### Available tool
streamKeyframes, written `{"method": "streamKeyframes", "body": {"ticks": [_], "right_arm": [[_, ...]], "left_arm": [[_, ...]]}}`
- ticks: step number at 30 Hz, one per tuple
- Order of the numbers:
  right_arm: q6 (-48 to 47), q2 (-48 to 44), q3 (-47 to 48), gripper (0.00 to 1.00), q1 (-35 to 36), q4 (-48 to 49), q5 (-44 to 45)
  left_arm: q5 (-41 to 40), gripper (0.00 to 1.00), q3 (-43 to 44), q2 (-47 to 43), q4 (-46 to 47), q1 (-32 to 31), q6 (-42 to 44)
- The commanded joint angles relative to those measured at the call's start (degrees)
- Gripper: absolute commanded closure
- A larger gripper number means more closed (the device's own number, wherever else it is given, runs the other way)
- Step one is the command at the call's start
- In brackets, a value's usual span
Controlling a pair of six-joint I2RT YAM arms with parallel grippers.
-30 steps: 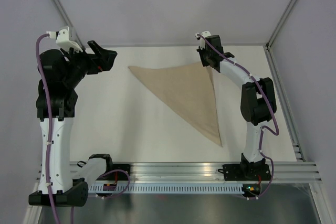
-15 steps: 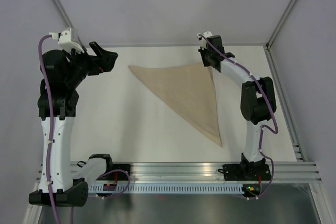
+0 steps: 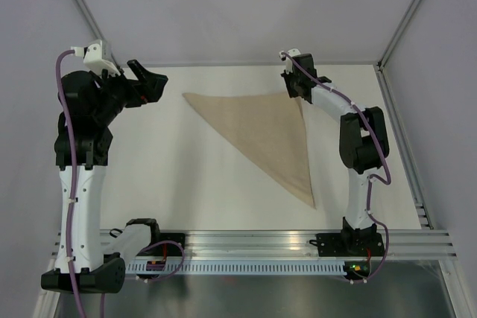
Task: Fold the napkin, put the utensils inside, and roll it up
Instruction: Fold the napkin
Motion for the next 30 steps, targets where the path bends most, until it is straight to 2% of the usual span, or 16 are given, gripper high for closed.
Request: {"method": "streamKeyframes", "body": {"ticks": [1,4,6,7,10,15,16,19,25,30], "right_arm": [[0.27,1.31,1.32,1.0,-0.54,-0.28,2.06],[0.36,2.62,2.29,0.99,-0.81,-0.46,2.24],[0.27,3.24,2.82,0.91,-1.07,-0.55,2.24],[0.27,3.76,3.08,0.84,-1.16,-0.55,2.24],[0.36,5.08,4.14,0.75,-1.33,-0.72,2.42],[0.62,6.32,6.77,0.55,-1.95,-1.42,2.42],[0.71,6.49,7.21,0.48,-2.12,-1.6,2.42],[1.15,7.11,9.85,0.42,-2.74,-3.18,2.59],[2.2,5.45,11.44,0.39,-5.46,-6.87,1.36],[3.35,0.0,4.5,0.45,-11.16,-8.28,-2.67]], "left_arm": [[1.29,0.0,-0.37,-0.4,1.14,0.17,-0.62],[1.29,0.0,-0.63,-0.58,1.14,0.17,-0.44],[1.29,0.0,-0.98,-0.58,1.22,0.17,-0.36],[1.29,0.0,-1.07,-0.76,1.22,0.17,-0.27],[1.21,0.0,-1.6,-0.76,1.22,0.17,-0.09],[1.56,0.0,-3.0,-0.76,2.1,0.17,-0.09],[1.65,0.0,-3.26,-0.84,2.36,0.08,-0.09],[2.08,0.0,-4.67,-0.85,3.68,0.17,-0.35],[3.14,0.0,-7.74,-2.16,6.93,0.08,-0.88],[5.33,0.0,-12.14,-4.27,10.71,0.17,-2.02]]}}
